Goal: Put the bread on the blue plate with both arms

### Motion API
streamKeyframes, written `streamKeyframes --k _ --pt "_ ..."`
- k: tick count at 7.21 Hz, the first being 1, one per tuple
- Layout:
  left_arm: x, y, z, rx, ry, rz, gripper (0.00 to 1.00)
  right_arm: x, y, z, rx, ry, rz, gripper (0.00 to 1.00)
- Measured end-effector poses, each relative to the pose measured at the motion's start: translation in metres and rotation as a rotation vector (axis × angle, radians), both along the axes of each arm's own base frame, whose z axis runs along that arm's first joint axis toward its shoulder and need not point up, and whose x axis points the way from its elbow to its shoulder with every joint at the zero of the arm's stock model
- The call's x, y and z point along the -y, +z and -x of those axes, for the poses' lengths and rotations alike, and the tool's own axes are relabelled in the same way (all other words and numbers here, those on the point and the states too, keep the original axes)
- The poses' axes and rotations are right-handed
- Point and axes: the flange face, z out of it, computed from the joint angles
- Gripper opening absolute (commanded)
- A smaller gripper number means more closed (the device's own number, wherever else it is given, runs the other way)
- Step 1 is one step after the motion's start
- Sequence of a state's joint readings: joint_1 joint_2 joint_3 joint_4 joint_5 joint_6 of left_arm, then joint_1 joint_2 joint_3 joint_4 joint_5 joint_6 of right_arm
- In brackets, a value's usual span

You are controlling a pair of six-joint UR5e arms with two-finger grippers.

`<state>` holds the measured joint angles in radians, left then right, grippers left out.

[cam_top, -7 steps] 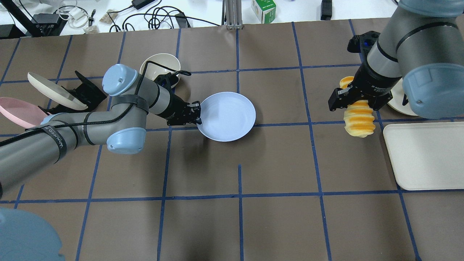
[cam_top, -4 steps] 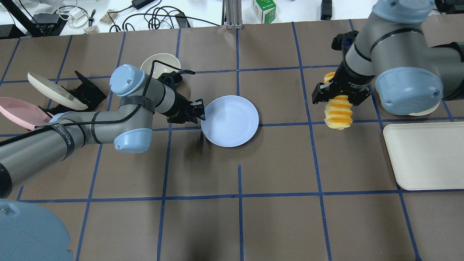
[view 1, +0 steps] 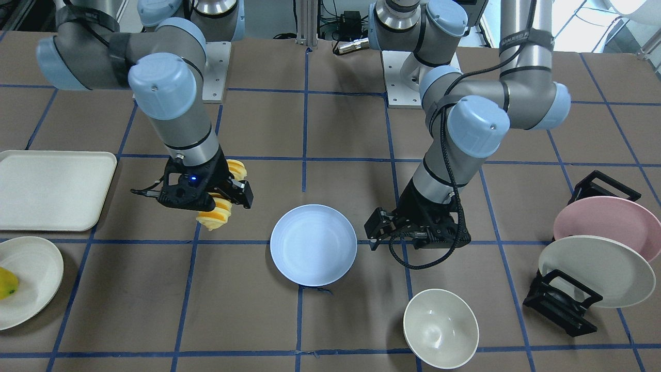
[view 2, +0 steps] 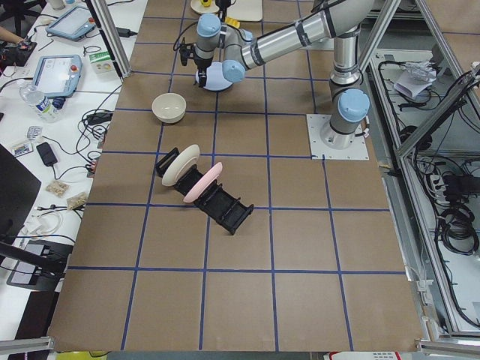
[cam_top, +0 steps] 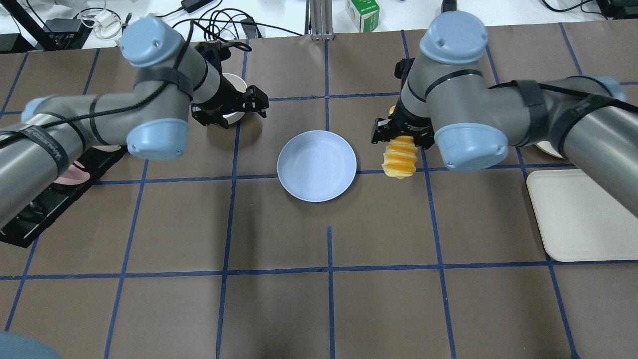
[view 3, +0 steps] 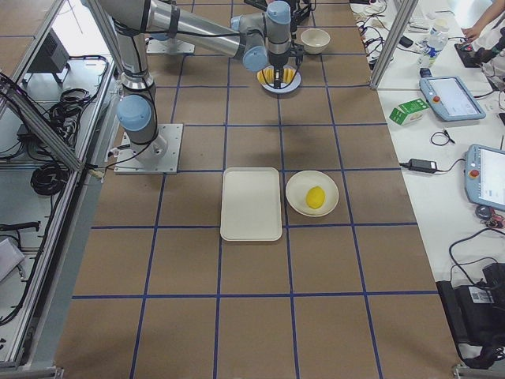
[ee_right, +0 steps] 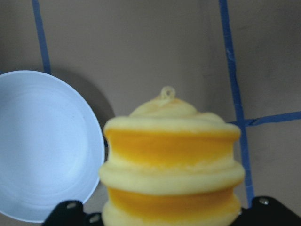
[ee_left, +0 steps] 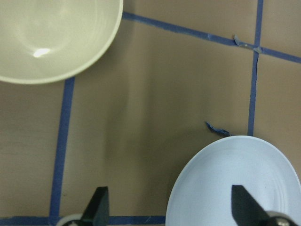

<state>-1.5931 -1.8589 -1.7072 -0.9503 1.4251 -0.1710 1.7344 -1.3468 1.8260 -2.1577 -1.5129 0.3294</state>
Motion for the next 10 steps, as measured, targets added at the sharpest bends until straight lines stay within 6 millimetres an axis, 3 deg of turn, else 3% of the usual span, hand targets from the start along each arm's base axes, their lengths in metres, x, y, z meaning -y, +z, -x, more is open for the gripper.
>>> streamKeyframes --k 2,5,6,7,9,10 --pt "0.003 0.068 -0.015 0.143 0.004 -0.087 1.0 -0.004 -0.025 -0.051 0.022 -0.05 0.023 0.0" --pt "-0.013 0.128 -0.021 0.197 0.001 -0.115 1.0 -0.001 -0.053 -0.121 0.028 -0.051 0.025 0.0" --pt "-0.019 0.136 -0.021 0.199 0.001 -0.116 1.0 0.004 -0.064 -0.139 0.019 -0.035 0.024 0.07" --pt "-0.024 0.141 -0.022 0.201 0.001 -0.12 1.0 0.007 -0.073 -0.152 -0.004 -0.02 0.028 0.22" --pt "-0.032 0.145 -0.023 0.202 0.001 -0.129 1.0 0.007 -0.087 -0.163 -0.05 0.002 0.034 0.52" --pt "-0.036 0.146 -0.023 0.202 0.0 -0.135 1.0 0.007 -0.09 -0.164 -0.057 0.005 0.033 0.59"
